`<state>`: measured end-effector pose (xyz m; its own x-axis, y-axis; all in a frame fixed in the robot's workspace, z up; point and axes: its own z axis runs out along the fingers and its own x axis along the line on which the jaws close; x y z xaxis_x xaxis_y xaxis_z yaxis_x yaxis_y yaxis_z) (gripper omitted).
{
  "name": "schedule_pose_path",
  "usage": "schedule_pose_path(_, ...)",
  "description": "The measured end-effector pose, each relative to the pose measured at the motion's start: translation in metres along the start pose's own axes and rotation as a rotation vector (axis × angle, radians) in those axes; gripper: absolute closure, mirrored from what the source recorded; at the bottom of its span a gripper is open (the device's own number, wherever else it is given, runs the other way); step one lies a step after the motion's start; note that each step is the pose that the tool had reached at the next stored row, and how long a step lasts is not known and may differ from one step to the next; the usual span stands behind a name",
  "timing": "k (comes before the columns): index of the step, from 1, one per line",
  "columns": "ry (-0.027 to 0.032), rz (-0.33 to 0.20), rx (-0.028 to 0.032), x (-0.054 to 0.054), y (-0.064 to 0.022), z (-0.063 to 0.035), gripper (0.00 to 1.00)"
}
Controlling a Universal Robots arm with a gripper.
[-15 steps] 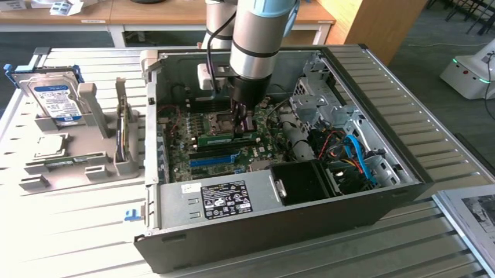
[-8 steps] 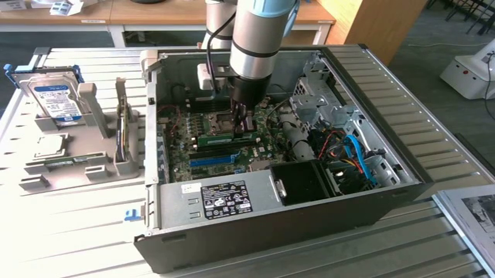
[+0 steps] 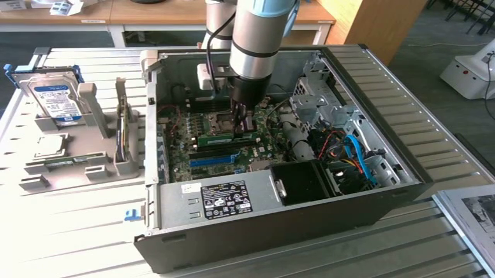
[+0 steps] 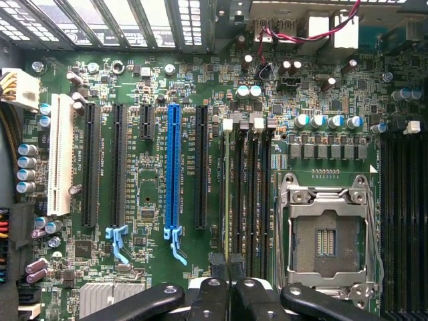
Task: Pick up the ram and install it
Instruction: 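Insert the ram into the slot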
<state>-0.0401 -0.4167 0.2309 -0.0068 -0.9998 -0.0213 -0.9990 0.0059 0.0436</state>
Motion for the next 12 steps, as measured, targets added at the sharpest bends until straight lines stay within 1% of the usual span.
schedule_pose_path(12,0.0001,0.0,-0.0001,0.0,0.0003,0.0,0.88)
